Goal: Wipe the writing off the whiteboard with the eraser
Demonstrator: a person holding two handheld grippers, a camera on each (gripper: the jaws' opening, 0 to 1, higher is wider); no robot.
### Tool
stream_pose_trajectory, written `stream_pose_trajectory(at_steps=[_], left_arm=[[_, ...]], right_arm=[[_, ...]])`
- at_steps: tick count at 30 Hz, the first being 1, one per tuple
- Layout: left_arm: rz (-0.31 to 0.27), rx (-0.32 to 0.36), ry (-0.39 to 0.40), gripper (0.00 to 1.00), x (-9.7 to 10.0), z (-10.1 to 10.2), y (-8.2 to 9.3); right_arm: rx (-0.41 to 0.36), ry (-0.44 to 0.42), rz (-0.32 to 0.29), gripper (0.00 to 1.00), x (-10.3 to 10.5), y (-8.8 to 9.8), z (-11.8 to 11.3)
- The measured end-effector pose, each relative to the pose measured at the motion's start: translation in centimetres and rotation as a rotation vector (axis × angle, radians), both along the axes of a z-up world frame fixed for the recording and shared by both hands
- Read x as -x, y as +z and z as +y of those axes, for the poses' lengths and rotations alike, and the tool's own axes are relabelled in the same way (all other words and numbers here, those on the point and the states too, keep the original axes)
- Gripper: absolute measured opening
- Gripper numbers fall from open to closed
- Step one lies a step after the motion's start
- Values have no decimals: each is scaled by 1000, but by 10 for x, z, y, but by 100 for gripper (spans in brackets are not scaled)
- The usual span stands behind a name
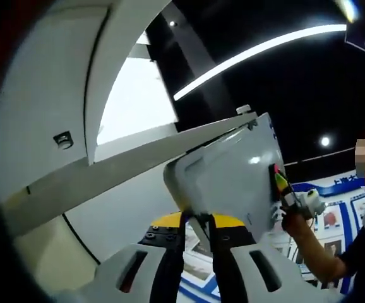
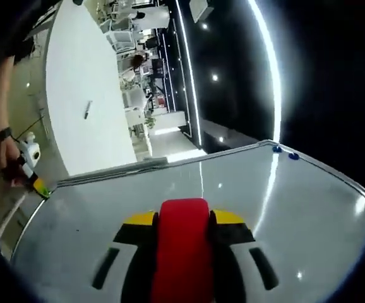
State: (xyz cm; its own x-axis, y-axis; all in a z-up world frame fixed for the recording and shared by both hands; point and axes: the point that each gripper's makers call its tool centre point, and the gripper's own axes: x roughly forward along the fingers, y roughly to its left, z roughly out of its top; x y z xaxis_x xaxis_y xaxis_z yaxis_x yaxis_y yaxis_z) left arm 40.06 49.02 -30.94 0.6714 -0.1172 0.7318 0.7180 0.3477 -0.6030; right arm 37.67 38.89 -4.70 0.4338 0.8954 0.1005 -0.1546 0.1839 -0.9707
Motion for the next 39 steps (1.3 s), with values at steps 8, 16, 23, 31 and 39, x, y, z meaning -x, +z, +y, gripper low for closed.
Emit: stream_pose_trajectory(at_steps=[8,16,23,31,39], left_arm=[[1,-13,5,18,-1,1,-1],[6,-18,5,18,-3,2,-1],[10,-21,4,18,-3,0,1],[9,-19,2,18,-4,1,0],[16,-25,-3,19,-4,0,1]], right_arm=[[69,2,-3,27,3,-78,13],[164,7,12,27,5,-142,18],[201,11,35,27,4,-182,17],[208,-21,48,26,3,-206,14],[193,-54,28,26,4,-204,3]])
